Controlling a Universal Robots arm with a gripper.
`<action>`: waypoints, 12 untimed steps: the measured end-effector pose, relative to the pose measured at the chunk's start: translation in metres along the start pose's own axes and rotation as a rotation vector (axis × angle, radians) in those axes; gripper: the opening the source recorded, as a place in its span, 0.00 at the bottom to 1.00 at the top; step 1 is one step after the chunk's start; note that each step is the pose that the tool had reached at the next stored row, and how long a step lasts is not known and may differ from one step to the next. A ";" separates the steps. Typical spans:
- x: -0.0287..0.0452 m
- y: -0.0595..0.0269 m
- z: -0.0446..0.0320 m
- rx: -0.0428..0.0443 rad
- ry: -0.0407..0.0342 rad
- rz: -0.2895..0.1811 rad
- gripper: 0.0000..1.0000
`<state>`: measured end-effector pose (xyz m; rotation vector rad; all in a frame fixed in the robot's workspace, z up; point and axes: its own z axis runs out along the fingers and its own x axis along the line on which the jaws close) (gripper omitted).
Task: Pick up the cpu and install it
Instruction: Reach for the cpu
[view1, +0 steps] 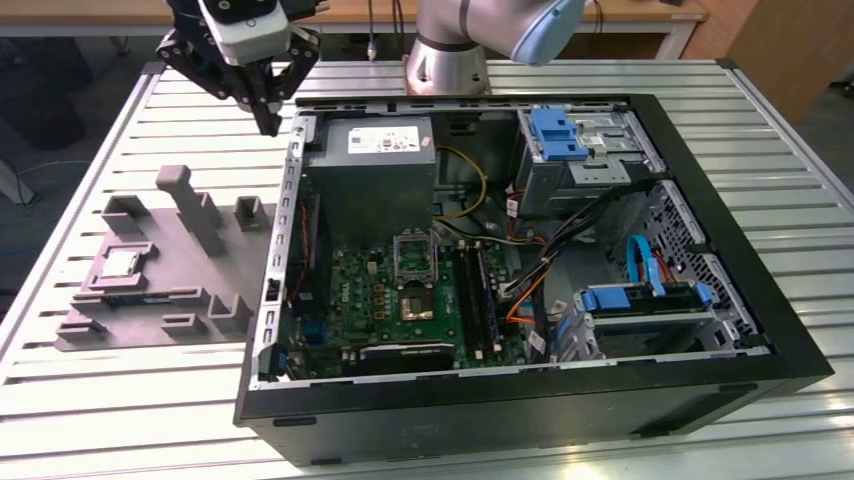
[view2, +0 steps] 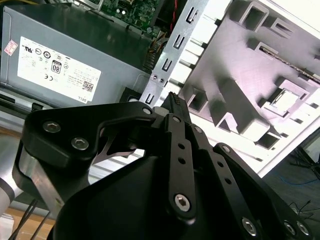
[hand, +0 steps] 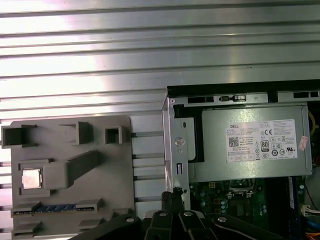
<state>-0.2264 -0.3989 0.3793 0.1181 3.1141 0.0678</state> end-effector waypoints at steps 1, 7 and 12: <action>0.0014 -0.0001 0.0000 0.0000 0.0000 0.000 0.11; 0.0033 -0.0002 -0.0001 0.0001 0.0001 0.000 0.11; 0.0040 -0.0003 -0.0001 0.0001 0.0001 0.000 0.11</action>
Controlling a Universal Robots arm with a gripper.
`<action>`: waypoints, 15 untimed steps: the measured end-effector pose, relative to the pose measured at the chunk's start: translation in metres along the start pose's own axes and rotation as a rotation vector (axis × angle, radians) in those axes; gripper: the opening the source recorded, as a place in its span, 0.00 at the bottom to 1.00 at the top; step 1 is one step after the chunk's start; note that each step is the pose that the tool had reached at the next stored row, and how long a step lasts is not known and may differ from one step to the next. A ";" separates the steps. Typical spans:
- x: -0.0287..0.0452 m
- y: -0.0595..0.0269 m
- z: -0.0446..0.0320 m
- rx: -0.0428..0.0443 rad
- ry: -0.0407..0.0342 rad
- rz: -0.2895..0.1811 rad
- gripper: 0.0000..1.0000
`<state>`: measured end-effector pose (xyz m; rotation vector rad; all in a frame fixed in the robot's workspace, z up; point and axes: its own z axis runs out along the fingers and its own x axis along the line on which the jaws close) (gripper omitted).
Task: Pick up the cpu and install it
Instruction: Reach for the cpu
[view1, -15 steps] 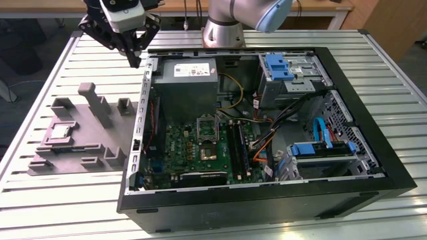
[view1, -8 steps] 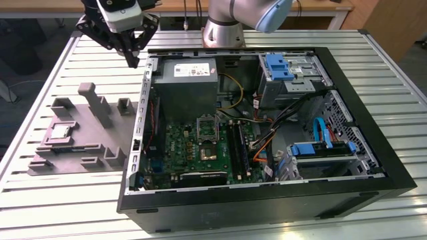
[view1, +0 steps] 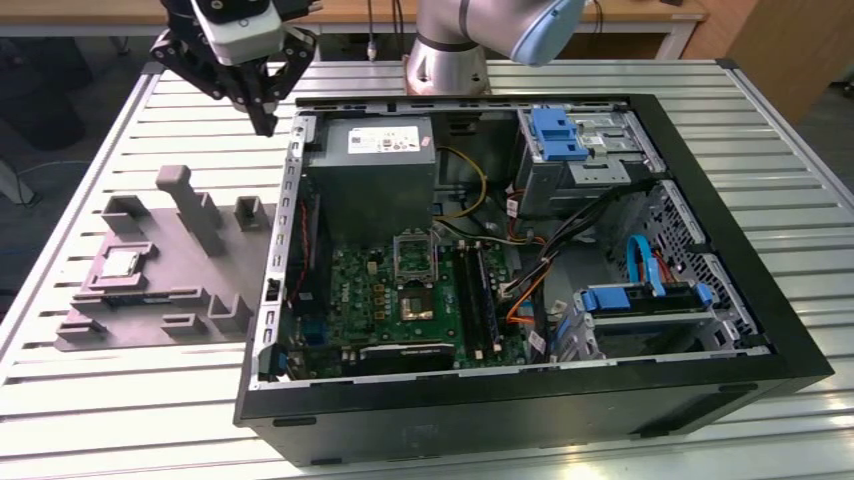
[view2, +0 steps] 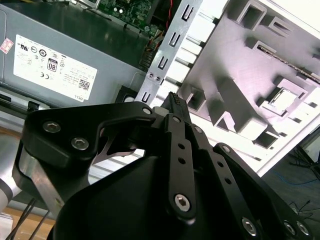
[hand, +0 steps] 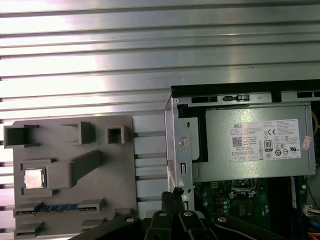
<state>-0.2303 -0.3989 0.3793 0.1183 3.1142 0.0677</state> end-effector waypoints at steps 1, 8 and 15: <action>0.0000 0.0000 0.0000 0.0000 0.0000 0.000 0.11; 0.0015 -0.0001 0.0002 -0.0001 -0.0001 0.000 0.11; 0.0019 -0.0002 0.0002 -0.0001 -0.0001 0.000 0.11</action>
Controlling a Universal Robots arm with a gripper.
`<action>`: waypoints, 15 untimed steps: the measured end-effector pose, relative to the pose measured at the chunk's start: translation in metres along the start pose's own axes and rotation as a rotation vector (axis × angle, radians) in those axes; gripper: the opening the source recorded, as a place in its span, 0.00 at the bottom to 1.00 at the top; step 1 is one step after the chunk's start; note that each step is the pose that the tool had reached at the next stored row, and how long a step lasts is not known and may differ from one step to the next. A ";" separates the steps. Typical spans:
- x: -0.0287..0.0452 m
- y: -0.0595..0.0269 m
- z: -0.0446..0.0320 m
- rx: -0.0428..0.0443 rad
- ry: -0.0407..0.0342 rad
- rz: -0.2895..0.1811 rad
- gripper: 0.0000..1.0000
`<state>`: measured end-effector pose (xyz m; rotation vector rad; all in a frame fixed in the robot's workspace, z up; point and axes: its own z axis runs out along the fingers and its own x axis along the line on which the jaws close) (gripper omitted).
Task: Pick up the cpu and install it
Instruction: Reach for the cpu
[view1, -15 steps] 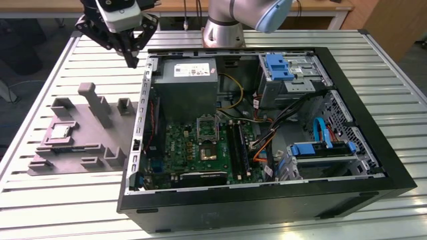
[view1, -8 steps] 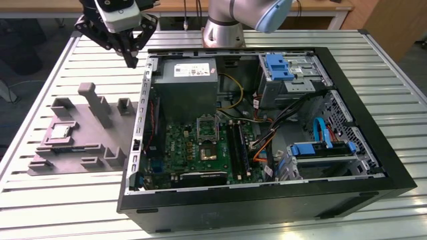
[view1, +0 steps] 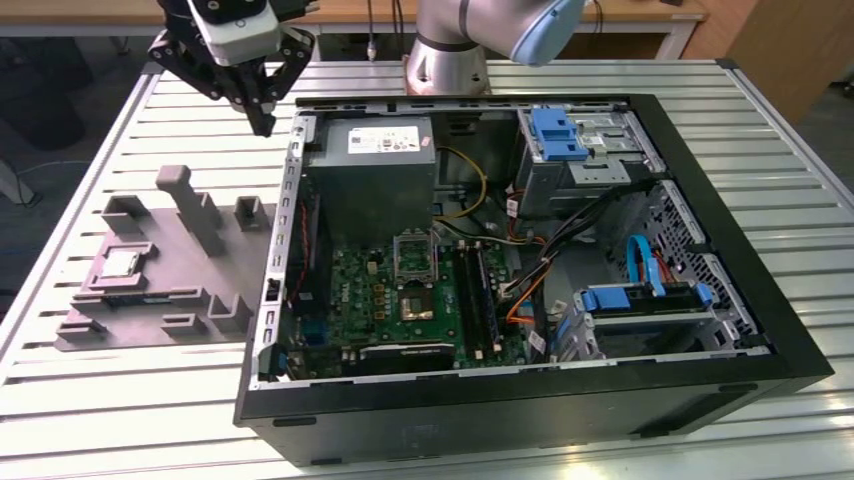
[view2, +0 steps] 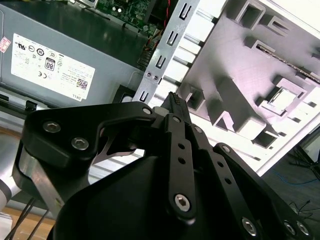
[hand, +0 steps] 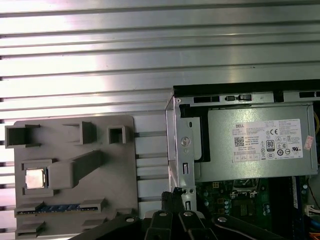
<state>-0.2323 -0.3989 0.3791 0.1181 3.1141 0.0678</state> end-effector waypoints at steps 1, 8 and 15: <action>0.0000 0.0000 0.0000 0.0000 0.0000 0.000 0.11; 0.0001 0.0000 0.0000 0.0000 0.0001 0.000 0.11; 0.0008 -0.0001 0.0000 0.0000 0.0000 0.000 0.11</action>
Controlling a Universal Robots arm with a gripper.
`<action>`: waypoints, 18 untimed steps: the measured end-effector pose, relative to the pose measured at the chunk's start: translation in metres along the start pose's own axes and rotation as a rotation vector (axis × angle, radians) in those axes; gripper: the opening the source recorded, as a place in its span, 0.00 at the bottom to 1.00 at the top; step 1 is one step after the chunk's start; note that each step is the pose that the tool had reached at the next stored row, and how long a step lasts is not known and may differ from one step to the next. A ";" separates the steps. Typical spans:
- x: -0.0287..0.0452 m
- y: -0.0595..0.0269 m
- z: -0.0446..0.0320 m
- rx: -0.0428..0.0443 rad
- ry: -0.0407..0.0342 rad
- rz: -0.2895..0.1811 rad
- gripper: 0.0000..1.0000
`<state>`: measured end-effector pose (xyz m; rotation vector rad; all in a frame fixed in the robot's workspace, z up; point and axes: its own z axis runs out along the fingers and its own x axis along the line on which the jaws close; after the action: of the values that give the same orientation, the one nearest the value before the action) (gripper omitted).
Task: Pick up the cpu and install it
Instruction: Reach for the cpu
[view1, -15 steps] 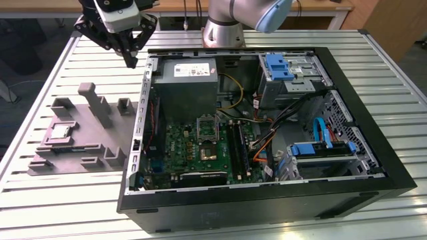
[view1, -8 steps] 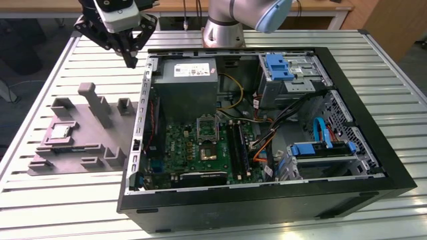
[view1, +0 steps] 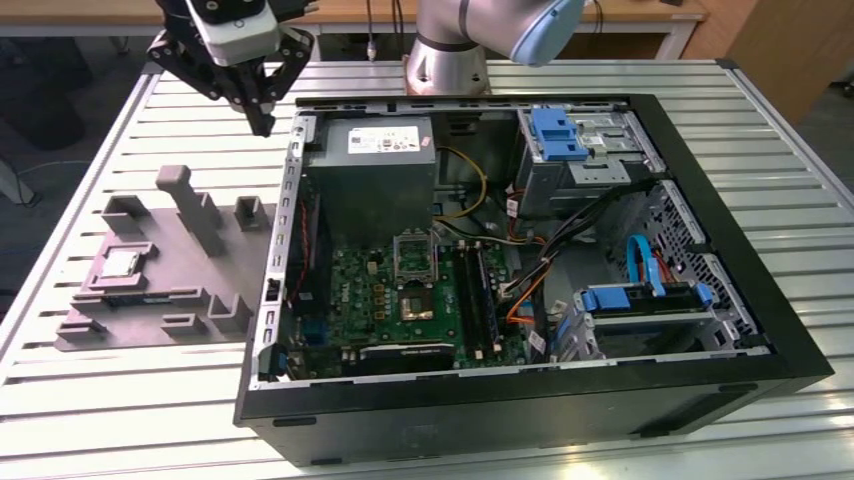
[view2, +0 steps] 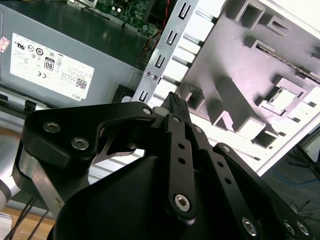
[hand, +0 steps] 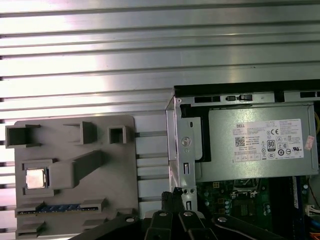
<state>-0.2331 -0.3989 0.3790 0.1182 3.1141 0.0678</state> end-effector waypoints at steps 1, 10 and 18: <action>0.0003 0.0000 0.0000 0.0000 0.0000 0.000 0.11; 0.0058 -0.0004 -0.0001 0.0000 0.0000 0.000 0.11; 0.0094 -0.0007 -0.0002 0.0000 0.0000 0.000 0.11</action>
<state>-0.2426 -0.3989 0.3790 0.1181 3.1141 0.0678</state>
